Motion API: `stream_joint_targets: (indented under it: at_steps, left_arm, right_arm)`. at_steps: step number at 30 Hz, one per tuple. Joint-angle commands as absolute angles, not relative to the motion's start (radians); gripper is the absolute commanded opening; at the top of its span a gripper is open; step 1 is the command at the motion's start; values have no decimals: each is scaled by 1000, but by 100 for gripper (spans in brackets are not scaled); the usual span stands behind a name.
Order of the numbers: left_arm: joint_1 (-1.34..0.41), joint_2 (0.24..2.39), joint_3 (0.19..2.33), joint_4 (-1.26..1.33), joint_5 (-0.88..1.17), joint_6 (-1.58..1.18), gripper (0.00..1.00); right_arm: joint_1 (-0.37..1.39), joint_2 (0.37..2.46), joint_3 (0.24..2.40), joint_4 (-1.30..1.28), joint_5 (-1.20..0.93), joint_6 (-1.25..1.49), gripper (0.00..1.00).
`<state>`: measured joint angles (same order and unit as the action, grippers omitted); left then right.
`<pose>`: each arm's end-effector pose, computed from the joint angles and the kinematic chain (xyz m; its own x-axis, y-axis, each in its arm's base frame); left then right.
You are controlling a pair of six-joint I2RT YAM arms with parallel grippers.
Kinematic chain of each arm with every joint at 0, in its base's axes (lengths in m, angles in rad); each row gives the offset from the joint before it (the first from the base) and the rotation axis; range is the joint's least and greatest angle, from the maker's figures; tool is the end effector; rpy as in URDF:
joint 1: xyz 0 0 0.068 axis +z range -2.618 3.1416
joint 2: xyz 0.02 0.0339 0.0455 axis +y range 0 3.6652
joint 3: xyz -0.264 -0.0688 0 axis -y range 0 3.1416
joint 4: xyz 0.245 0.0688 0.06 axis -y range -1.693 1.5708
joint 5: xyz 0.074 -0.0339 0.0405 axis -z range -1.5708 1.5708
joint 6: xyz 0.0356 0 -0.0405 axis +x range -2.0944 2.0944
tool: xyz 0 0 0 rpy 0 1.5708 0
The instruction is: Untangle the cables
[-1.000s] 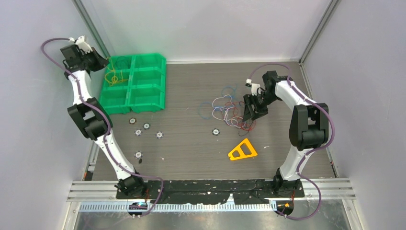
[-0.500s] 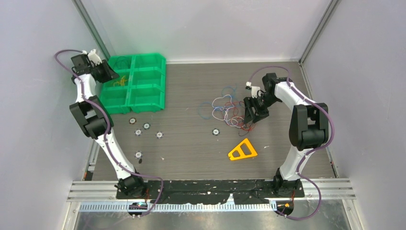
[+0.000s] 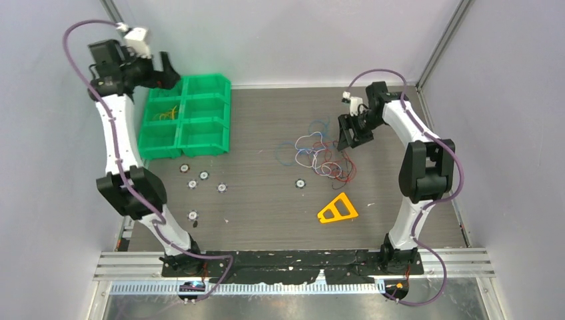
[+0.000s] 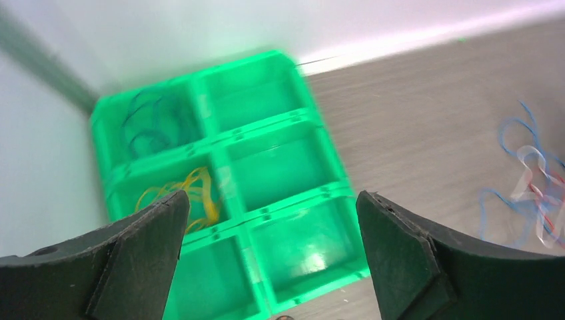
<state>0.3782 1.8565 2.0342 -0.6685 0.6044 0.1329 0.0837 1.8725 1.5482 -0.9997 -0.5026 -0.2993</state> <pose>0.3941 0.1348 0.4205 -0.4127 -0.0467 -0.9097 0.2185 0.9644 -0.1486 0.3727 0.0485 0.2424 -0.8672 -0.3320 -0.3712 -0.4670 0.8011 0.3743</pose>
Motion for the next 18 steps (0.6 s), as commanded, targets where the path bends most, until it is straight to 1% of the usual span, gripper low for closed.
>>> stream_joint_targets:
  at_steps: [1,3,6,10,14,18]
  left_arm:
    - [153,1789,2016,-912,630,340,97]
    - [53,1782,1956,-926,666,321,93]
    - [-126,1774,1844,-845,701,238,91]
    - [-301,1805,1764,-726,703,182,89]
    - [-397,1874,1774,-708,706,161,89]
    - [-423,1892,1767,-676,714,143,88]
  right_arm:
    - [101,1967,1691,-922,-504,-211,68]
    - [115,2005,1735,-916,-483,-197,68]
    - [121,2047,1771,-936,-448,-199,68]
    - [122,2069,1729,-945,-409,-225,67]
    - [121,2101,1692,-947,-376,-245,67]
    - [122,2106,1668,-915,-365,-256,66]
